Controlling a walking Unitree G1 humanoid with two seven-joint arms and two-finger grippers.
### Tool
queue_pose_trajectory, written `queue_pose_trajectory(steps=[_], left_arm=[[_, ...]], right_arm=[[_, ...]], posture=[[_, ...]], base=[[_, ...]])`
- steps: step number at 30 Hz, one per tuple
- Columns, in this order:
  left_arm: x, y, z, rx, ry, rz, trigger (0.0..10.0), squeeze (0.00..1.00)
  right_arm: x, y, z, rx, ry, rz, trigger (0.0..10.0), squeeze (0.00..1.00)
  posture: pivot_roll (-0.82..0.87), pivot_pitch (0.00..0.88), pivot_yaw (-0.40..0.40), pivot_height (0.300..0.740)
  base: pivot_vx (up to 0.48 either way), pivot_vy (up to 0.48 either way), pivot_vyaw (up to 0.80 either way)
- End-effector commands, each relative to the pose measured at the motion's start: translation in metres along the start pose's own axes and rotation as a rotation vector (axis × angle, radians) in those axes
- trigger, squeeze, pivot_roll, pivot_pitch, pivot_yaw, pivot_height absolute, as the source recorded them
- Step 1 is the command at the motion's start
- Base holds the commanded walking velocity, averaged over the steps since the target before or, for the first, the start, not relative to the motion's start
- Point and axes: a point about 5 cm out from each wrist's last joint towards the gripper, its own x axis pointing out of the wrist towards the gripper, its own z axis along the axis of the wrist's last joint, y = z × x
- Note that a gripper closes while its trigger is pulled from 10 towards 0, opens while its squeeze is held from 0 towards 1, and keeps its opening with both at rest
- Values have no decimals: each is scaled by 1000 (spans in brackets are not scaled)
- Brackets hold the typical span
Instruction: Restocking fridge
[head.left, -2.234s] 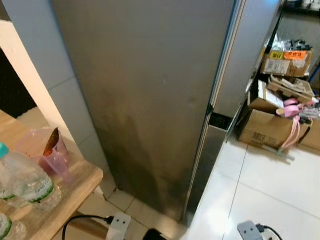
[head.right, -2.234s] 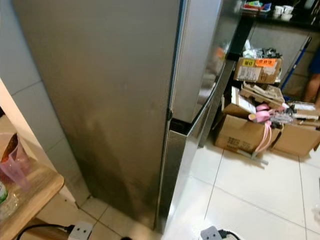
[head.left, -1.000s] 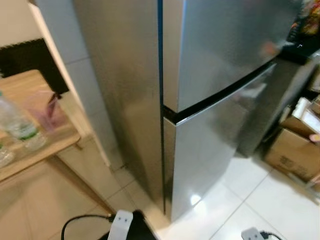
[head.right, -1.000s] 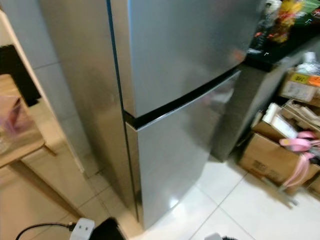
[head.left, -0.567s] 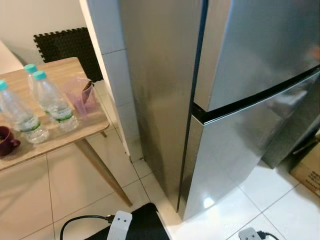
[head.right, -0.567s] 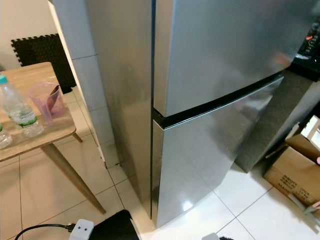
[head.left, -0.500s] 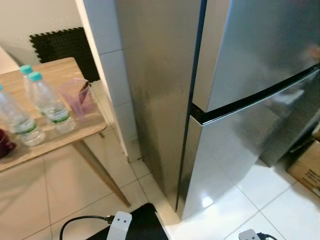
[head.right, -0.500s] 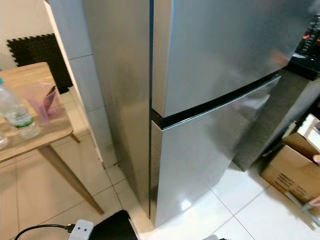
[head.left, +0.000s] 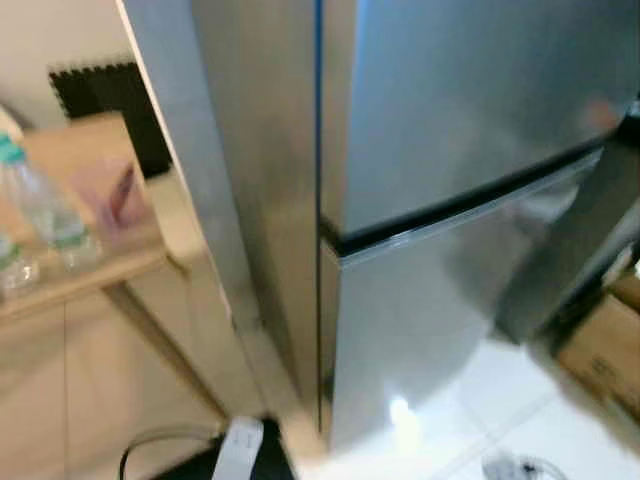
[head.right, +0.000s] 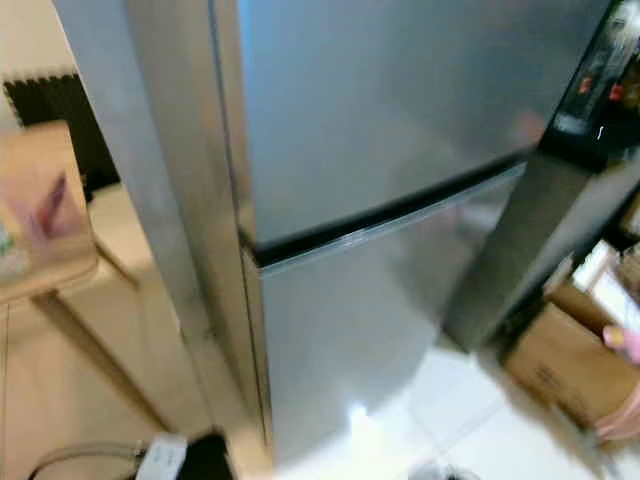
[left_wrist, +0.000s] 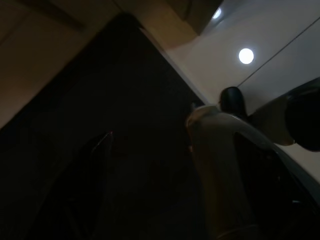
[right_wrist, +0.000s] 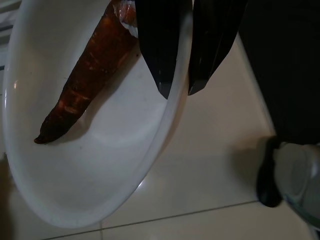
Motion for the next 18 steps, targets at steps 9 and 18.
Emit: queue_pose_trajectory(steps=[9, 18], left_arm=[[-1, 1, -5, -15, 25, 18, 10000, 0], [0, -3, -3, -25, 5, -46, 10000, 0]], right_arm=[[-1, 1, -7, 0, 22, 0, 10000, 0], [-1, 1, -8, 3, 22, -1, 10000, 0]], posture=[[-32, 9, -37, 740], [-39, 14, -39, 740]], base=[[0, 0, 0], [0, -185, 0]])
